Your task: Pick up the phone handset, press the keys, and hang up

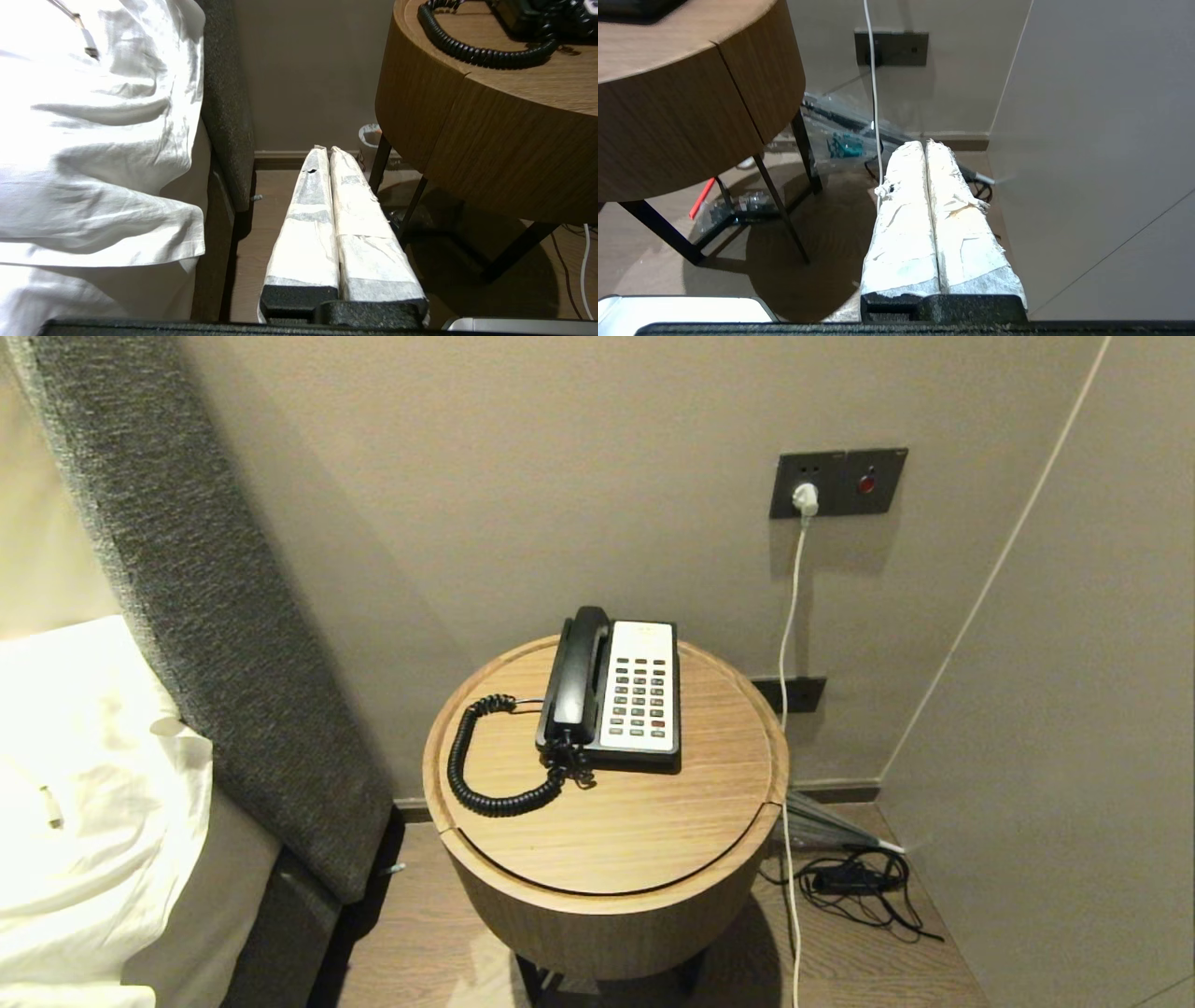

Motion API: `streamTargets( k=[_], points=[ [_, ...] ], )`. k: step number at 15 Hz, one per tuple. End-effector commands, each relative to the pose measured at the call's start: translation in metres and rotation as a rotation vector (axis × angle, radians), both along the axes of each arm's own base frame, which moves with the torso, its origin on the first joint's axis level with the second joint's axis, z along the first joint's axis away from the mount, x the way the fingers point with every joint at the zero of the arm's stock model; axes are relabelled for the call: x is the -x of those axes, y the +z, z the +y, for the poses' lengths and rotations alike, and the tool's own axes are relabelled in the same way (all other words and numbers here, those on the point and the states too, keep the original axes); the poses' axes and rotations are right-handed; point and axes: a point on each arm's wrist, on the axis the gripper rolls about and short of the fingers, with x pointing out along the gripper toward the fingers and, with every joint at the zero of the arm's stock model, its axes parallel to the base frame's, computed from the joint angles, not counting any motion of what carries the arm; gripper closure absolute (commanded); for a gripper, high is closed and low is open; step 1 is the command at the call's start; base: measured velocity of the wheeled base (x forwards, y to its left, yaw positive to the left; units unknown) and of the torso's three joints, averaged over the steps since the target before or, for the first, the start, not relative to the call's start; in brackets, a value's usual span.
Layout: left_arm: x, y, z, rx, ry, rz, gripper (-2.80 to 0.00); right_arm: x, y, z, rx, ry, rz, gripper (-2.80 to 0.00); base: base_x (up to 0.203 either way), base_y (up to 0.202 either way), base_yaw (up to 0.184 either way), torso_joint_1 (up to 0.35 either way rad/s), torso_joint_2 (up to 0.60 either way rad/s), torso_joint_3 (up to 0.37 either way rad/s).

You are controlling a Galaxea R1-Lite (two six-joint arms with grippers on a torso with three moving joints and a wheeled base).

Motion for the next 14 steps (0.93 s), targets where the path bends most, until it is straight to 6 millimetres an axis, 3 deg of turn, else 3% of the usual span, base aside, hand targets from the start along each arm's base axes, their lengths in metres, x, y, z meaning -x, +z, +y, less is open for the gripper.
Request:
streamTargets(
  k=[1,14],
  points=[
    [0.0000,0.0000,0.0000,0.000,0.000,0.000,0.00,-0.0001,0.0000,0.0000,0.001,0.001,0.001,0.00,0.000,0.000,0.000,0.005,0.00,0.199],
    [-0.0001,-0.0002,0.0000,0.004,0.000,-0.001,0.00,-0.0002,-0.0001,0.0000,0.005,-0.001,0.003,0.00,0.000,0.000,0.000,0.001,0.00,0.038]
  ],
)
